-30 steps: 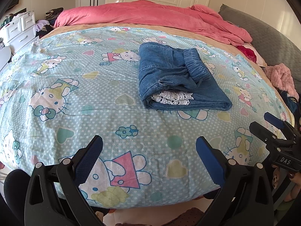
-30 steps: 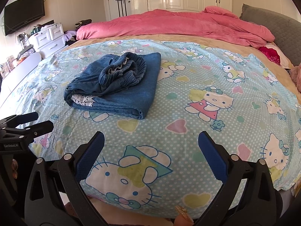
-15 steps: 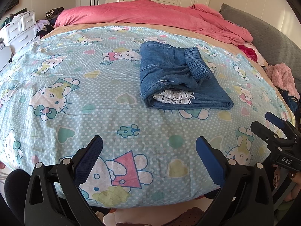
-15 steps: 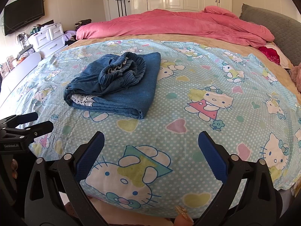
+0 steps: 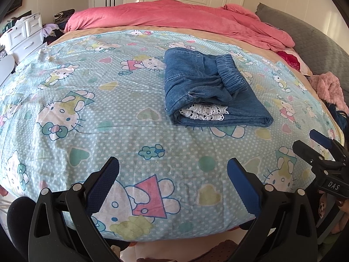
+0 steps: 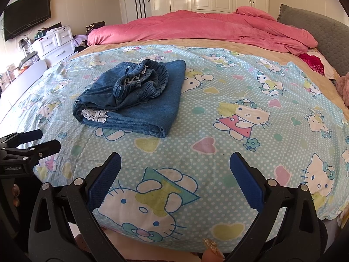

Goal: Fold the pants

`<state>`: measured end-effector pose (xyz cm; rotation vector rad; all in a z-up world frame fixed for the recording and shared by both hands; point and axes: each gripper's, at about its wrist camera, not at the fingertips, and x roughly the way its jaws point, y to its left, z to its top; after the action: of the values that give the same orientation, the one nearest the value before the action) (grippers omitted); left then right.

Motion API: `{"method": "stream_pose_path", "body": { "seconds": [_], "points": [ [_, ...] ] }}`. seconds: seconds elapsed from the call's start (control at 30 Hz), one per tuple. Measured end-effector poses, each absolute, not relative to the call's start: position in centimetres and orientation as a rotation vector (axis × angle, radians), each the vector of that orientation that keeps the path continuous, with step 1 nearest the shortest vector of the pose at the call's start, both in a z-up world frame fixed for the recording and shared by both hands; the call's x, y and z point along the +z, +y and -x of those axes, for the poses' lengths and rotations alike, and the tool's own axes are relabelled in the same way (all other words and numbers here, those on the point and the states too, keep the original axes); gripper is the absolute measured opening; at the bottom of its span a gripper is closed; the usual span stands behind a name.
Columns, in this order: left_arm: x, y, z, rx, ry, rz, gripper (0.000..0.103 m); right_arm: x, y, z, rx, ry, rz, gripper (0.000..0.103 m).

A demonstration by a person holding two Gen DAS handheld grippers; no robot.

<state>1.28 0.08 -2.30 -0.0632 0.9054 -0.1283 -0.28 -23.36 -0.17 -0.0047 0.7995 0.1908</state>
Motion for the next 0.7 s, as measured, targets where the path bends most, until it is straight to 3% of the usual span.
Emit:
{"method": "stream_pose_path", "body": {
  "seconds": [0.43, 0.7],
  "points": [
    [-2.7, 1.2, -2.8, -0.027, 0.915, 0.046, 0.099, -0.7, -24.2, -0.9, 0.160, 0.819, -0.004, 0.094],
    [-2.2, 5.8, -6.5, 0.080, 0.927, 0.089, 0.099, -0.6, -27.0, -4.0, 0.077, 0.826, 0.005, 0.094]
  ]
}}
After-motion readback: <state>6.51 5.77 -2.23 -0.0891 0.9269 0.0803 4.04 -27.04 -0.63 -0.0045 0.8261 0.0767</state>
